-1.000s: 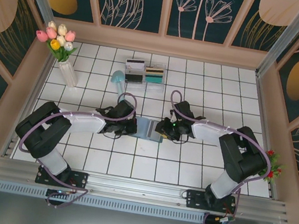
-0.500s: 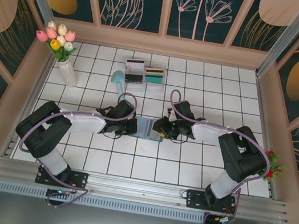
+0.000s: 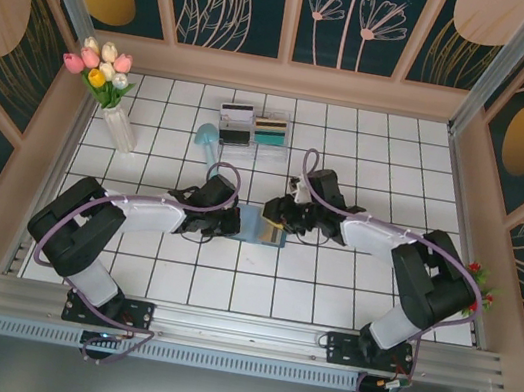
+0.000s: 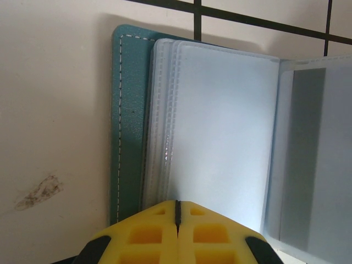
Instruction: Take the credit cards out of the card holder
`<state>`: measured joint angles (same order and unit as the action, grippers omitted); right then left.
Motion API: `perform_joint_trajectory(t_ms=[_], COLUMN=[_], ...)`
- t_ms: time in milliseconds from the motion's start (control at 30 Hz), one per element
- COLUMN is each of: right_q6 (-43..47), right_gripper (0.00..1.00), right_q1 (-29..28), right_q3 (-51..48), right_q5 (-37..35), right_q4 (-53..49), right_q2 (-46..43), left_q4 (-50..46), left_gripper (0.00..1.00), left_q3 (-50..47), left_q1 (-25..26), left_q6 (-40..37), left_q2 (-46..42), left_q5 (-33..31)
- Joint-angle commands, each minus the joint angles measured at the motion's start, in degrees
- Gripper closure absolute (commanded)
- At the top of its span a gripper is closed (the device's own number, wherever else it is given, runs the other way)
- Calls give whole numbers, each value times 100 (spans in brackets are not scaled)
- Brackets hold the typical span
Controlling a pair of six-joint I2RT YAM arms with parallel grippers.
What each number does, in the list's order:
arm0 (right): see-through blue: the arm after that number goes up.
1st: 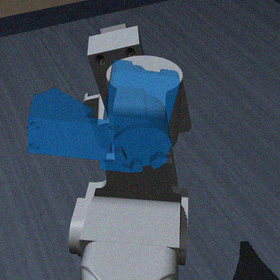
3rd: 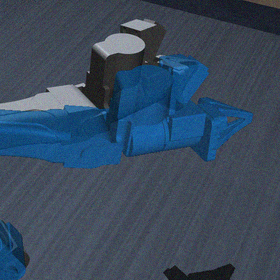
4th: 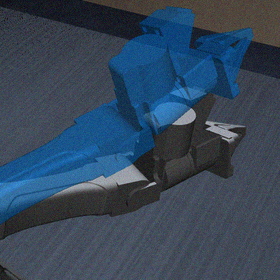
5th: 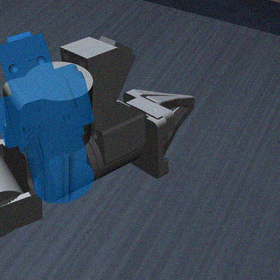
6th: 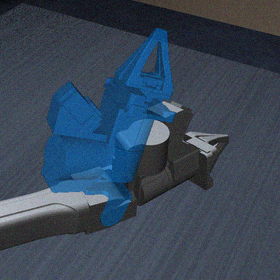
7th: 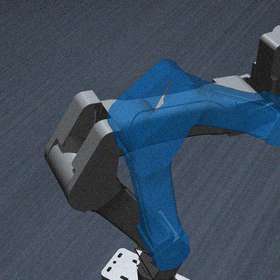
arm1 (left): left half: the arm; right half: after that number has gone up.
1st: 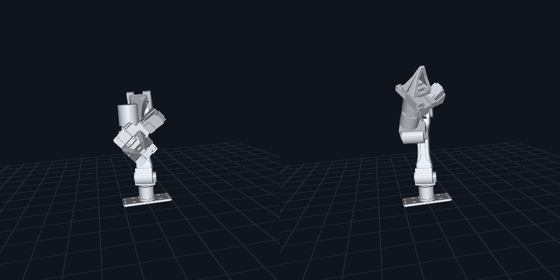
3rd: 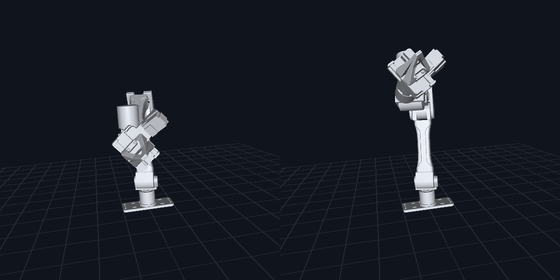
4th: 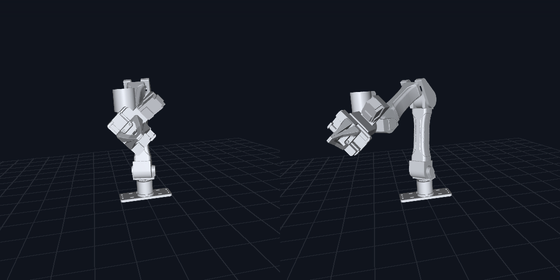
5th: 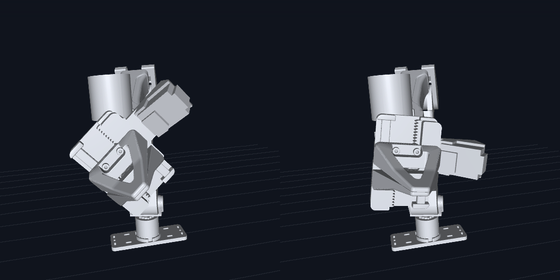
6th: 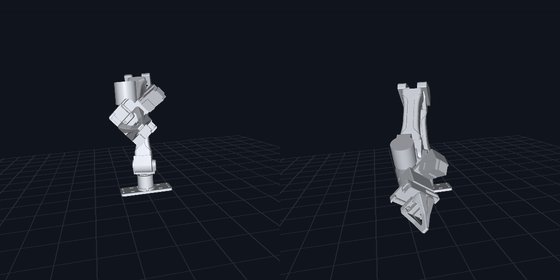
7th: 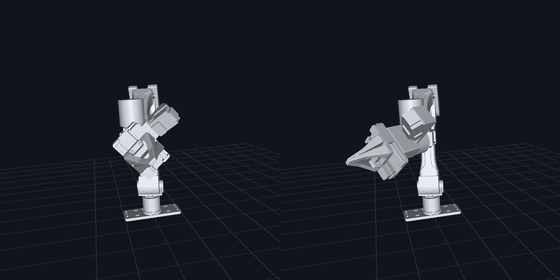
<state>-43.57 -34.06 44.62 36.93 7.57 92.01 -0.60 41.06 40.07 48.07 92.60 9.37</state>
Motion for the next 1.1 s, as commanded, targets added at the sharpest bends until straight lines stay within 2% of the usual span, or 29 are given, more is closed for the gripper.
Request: perform_joint_trajectory(t_ms=[0, 333, 467, 600, 867, 1067], right_q6=[-244, -271, -181, -109, -148, -204], right_gripper=[65, 66, 67, 67, 65, 59], right_q1=[-24, -203, -199, -203, -208, -155], right_q3=[-14, 413, 569, 652, 757, 717], right_q5=[445, 342, 153, -72, 131, 114], right_q4=[698, 704, 392, 113, 274, 292], right_q2=[222, 868, 1027, 1182, 1468, 1298], left_q4=[-344, -378, -482, -662, -1012, -543], left_gripper=[100, 100, 100, 100, 100, 100], left_q3=[-10, 9, 16, 8, 16, -19], left_q1=[27, 27, 25, 27, 27, 25], left_q6=[-104, -114, -127, -117, -6, -39], left_q2=[111, 94, 11, -189, -847, -1188], left_q5=[-188, -207, -304, -462, -821, -479])
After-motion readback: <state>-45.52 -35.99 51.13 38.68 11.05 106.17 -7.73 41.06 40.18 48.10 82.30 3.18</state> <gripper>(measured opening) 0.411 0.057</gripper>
